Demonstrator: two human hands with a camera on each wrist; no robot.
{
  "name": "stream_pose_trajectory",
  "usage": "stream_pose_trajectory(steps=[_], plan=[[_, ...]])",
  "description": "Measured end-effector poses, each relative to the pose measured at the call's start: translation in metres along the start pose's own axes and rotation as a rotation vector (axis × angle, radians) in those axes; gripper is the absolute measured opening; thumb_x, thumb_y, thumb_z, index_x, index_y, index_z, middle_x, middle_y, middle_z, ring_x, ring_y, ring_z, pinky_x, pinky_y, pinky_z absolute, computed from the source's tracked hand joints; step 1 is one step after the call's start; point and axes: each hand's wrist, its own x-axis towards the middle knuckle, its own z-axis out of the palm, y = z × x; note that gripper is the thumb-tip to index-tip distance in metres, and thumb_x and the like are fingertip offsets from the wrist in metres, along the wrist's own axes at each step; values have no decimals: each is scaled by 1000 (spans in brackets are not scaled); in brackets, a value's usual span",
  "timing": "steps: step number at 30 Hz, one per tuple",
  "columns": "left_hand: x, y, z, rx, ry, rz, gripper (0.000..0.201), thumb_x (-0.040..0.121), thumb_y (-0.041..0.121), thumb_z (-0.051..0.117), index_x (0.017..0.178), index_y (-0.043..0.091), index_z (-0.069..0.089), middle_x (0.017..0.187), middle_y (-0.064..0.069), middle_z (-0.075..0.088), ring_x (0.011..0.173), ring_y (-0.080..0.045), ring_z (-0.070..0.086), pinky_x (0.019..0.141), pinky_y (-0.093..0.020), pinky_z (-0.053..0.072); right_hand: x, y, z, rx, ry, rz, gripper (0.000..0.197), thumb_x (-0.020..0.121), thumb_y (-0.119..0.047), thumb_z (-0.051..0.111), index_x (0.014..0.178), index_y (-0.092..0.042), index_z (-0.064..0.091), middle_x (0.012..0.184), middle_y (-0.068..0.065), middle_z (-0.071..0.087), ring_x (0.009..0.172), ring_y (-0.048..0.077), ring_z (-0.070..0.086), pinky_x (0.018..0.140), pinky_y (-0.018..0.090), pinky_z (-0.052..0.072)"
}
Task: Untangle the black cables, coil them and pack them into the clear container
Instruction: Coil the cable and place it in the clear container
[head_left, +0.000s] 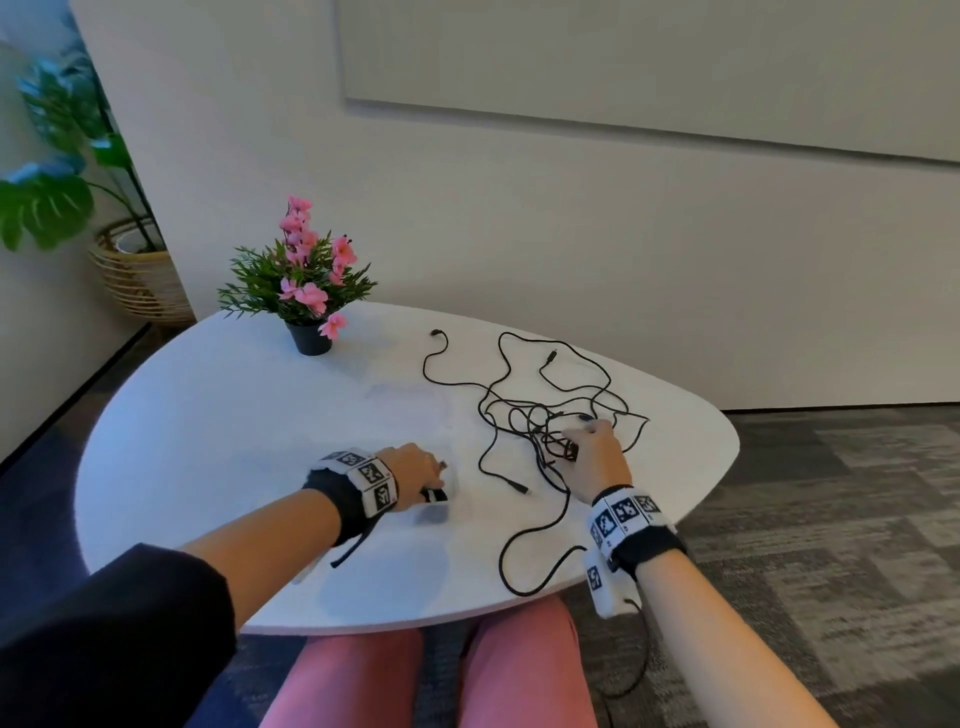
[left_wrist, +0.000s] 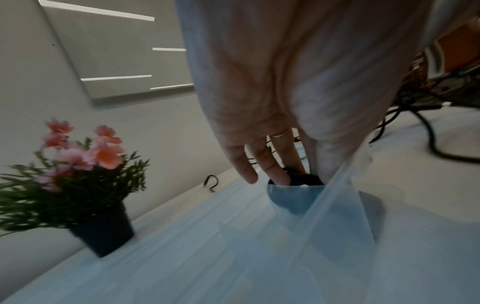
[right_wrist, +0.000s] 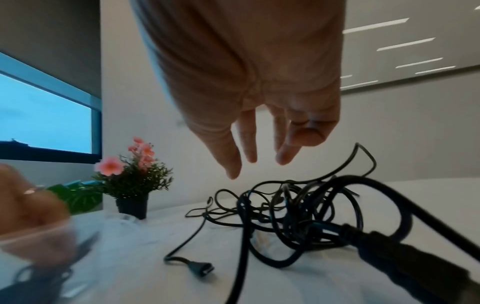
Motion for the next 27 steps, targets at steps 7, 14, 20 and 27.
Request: stream_pose_trajectory(steps=[7, 14, 20, 27], plan=[[-23, -40, -6, -283, 186, -170, 34, 95, 21, 48, 127, 26, 57, 141, 8, 45, 128, -15, 43, 106, -31, 36, 41, -13, 1, -94, -118, 79, 24, 93, -8, 47, 106, -2, 65, 115, 16, 65, 99, 27, 62, 86, 30, 50], [-28, -22, -39, -463, 543, -132, 34, 94, 33, 50, 127, 25, 56, 138, 8, 47, 123, -13, 47, 104, -31, 38, 38, -52, -27, 291, 270, -107, 21, 93, -9, 52, 101, -1, 69, 100, 17, 67, 95, 30, 61, 78, 22, 40], [-20, -1, -73, -793, 976, -50, 83, 85, 37, 65, 147, 11, 16, 144, -4, 31, 114, -13, 50, 93, -29, 45, -5, -105, -62, 588, 371, -451, 16, 90, -10, 59, 99, -7, 71, 95, 2, 61, 86, 6, 57, 76, 1, 37], [-33, 11, -84, -964, 964, 107, 12, 97, 13, 47, 106, 18, 52, 86, 6, 63, 78, 1, 59, 73, -20, 42, -21, -128, -97, 1093, 449, -499, 18, 91, -4, 56, 97, -15, 67, 100, 13, 62, 87, 19, 65, 84, 34, 55]])
